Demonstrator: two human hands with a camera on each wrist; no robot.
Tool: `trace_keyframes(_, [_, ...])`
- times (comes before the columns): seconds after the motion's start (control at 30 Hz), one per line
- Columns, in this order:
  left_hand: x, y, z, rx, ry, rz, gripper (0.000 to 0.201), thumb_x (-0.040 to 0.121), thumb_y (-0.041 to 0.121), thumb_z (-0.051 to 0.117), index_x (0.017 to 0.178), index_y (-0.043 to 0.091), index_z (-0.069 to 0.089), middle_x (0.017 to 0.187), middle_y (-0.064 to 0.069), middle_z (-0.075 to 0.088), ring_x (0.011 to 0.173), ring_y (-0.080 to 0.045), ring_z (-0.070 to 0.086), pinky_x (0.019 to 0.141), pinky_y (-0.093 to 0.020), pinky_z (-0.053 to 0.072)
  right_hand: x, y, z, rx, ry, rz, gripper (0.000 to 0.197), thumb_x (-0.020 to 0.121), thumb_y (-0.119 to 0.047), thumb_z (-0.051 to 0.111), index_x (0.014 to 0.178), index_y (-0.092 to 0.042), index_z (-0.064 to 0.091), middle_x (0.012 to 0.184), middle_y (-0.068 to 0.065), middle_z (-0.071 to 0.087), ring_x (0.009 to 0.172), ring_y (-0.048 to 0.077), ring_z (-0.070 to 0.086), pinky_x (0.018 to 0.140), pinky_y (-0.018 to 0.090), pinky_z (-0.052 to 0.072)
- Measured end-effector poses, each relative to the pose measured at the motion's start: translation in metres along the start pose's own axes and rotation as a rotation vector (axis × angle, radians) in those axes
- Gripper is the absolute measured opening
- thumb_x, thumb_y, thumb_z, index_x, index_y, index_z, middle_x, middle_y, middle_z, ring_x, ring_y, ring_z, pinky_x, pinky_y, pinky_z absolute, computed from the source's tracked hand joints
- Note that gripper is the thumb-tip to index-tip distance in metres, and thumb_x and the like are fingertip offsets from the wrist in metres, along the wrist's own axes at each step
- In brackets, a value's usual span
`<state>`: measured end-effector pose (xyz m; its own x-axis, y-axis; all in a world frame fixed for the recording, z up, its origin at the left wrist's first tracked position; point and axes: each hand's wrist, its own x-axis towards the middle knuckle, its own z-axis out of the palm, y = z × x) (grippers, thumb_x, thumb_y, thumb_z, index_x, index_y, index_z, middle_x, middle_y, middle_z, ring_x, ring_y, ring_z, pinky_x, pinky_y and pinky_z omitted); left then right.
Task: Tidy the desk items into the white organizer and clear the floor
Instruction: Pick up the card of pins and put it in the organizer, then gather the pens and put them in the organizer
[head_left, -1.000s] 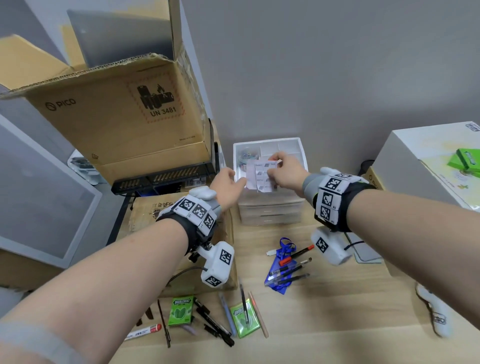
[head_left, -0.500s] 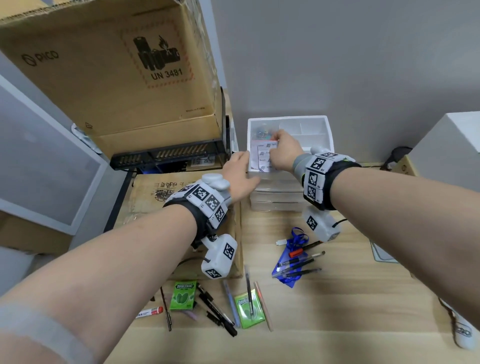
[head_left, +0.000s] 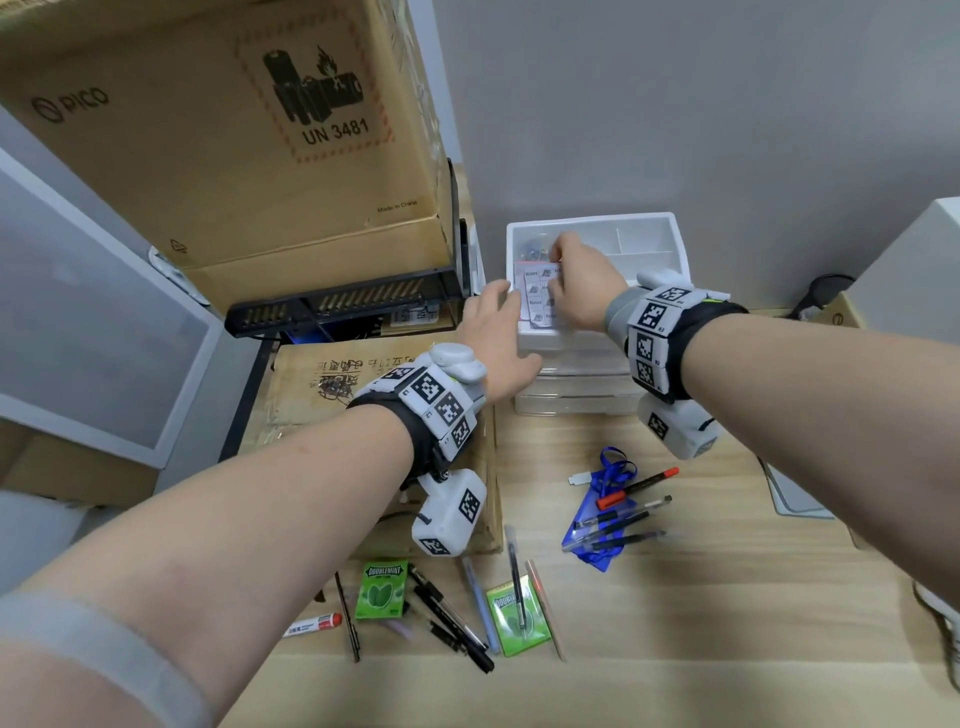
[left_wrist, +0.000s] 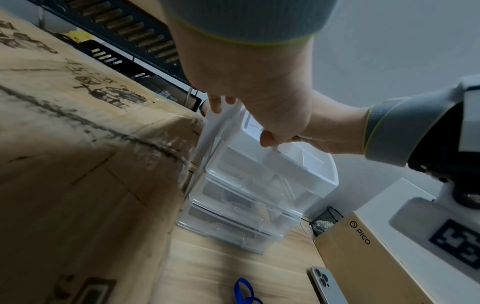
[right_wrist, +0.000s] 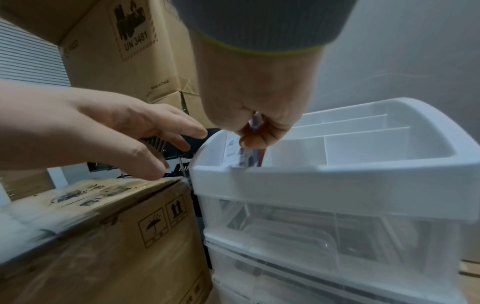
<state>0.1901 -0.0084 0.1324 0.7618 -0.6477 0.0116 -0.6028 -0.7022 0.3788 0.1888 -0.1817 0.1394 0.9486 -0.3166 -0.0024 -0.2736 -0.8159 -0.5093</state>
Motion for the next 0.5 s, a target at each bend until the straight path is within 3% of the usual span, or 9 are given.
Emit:
trace_keyframes(0.1, [0.005,0.003,-0.005,0.023,0.014,-0.002,0.062,0.075,0.031,0.066,0.13,0.01,0.047,0.148,-0.006,0.032,0.126,-0.03,0.036,0.093,-0.036,0.043,0.001,-0.001,-0.002,-0.189,-0.054,-0.015,0.033,0.087,-0.009,0.061,0.117,-0.003,0.05,0.117,0.021,0.053,0.097,0.04,0.06,0.079,0.038,0.046])
trace_keyframes(0.23, [0.005,0.002,-0.004,0.056,-0.045,-0.012,0.06,0.077,0.033,0.067,0.128,0.007,0.048,0.144,-0.007,0.035,0.125,-0.028,0.038,0.096,-0.038,0.044,-0.005,-0.001,0.003,-0.408,-0.066,-0.022,0.029,0.091,-0.012,0.058,0.119,-0.004,0.058,0.13,0.018,0.043,0.094,0.039,0.063,0.07,0.035,0.042])
trace_keyframes(0.37, [0.002,-0.001,-0.001,0.069,-0.045,-0.009,0.064,0.077,0.032,0.068,0.131,0.008,0.046,0.145,-0.006,0.035,0.125,-0.029,0.041,0.096,-0.039,0.045,-0.012,0.004,0.007,-0.394,-0.113,-0.056,0.039,0.09,-0.013,0.058,0.129,-0.006,0.051,0.133,0.016,0.047,0.104,0.037,0.061,0.082,0.04,0.05])
trace_keyframes(0.43, [-0.001,0.001,0.0,0.08,-0.029,-0.01,0.063,0.077,0.031,0.068,0.13,0.007,0.048,0.145,-0.007,0.036,0.125,-0.03,0.041,0.096,-0.039,0.045,-0.02,0.005,0.006,-0.365,-0.098,-0.068,0.04,0.09,-0.015,0.056,0.128,-0.006,0.05,0.131,0.016,0.048,0.103,0.038,0.061,0.08,0.04,0.049])
trace_keyframes(0.5, [-0.007,0.006,0.004,0.093,0.005,-0.013,0.06,0.076,0.031,0.068,0.128,0.005,0.05,0.143,-0.009,0.038,0.124,-0.031,0.04,0.098,-0.038,0.043,-0.031,0.006,0.006,-0.327,-0.056,-0.108,0.033,0.089,-0.017,0.054,0.12,-0.006,0.053,0.129,0.017,0.046,0.092,0.04,0.062,0.074,0.039,0.049])
